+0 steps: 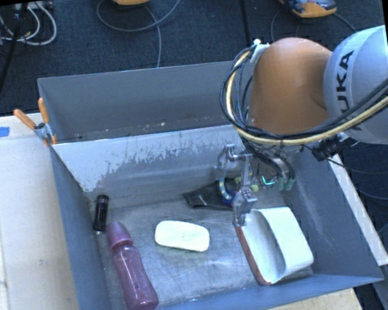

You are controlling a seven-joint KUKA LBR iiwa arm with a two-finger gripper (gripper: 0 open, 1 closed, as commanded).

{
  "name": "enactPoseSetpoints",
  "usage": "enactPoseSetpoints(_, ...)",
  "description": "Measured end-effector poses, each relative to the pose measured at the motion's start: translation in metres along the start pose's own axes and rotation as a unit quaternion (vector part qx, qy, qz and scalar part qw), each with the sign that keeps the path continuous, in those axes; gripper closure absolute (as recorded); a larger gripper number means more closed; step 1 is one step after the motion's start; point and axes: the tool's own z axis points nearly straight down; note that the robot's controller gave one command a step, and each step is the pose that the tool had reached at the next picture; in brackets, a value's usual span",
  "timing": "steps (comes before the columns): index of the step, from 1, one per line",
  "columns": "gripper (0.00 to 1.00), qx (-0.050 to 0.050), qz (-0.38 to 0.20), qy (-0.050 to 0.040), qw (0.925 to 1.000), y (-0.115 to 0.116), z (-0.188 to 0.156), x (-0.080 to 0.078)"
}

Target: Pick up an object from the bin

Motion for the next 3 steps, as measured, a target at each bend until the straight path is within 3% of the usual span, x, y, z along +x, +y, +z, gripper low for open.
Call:
enactPoseSetpoints(1,0.00,0.000,0.000,-0.0039,1.0000,0.000,-0.004,-0.002)
enactPoseSetpoints(2,0.00,0.000,0.036,-0.0059,0.9993,0.024,0.057,0.009)
enactPoseSetpoints(3,0.00,0.000,0.047,-0.0018,0.9989,0.035,0.110,0.013)
